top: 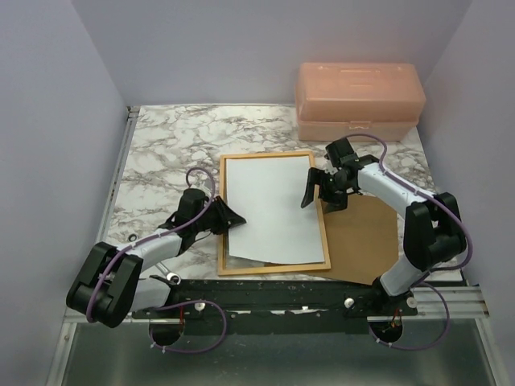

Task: Put the photo into the frame
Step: Turn over the photo from the photo frame, then move the photo frame to the center of the board.

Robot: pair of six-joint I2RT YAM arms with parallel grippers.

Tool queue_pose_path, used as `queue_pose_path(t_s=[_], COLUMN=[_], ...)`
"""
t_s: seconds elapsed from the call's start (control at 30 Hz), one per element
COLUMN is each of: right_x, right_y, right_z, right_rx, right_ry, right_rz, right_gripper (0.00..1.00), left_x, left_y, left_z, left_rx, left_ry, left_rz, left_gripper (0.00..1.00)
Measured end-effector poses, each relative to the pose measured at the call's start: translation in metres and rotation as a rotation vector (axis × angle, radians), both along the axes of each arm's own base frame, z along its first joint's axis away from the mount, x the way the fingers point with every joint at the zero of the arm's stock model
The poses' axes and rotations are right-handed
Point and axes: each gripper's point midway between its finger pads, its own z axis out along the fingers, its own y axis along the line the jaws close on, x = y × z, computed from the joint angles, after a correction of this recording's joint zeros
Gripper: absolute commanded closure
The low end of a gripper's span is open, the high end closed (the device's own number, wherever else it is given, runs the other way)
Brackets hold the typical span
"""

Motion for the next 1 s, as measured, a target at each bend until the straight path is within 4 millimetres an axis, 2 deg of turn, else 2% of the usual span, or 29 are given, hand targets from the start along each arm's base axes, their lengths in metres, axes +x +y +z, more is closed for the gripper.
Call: queue_pose_path(t_s=[0.1,0.13,0.33,0.43,0.57,0.77,1.0], right_x=[-0.002,-0.003,-0.011,-0.014,-0.018,-0.019,-0.022], right_y=[-0.002,-0.002,-0.005,-0.004,-0.002,0.007,0.035], right_z=[-0.008,-0.011,-0.030,-0.037,-0.044,-0.043,-0.043], right_rx=[-0.006,-0.009,-0.024,-0.023,-0.006,0.023,0.059], right_ry=[0.016,0.022,0.067,0.083,0.102,0.105,0.120], right_rz=[-0.002,-0.003,-0.003,-0.001,0.003,0.002,0.039], right_gripper=[0.13,0.13,0.13,0.13,0.13,0.13,0.13], left_x=[-0.003,-0.004,0.002,0.007,0.012,0.003,-0.011], left_y=[0.000,0.001,0.009,0.020,0.043,0.073,0.086], left_z=[-0.002,-0.002,0.019,0.036,0.055,0.061,0.070], left_rx=[0.021,0.038,0.144,0.217,0.339,0.479,0.520], left_ry=[0.009,0.015,-0.015,-0.042,-0.058,-0.040,-0.050], left_rz=[-0.012,-0.019,-0.007,0.025,0.091,0.146,0.148], left_gripper=[0.30,0.25,0.08,0.03,0.03,0.02,0.03])
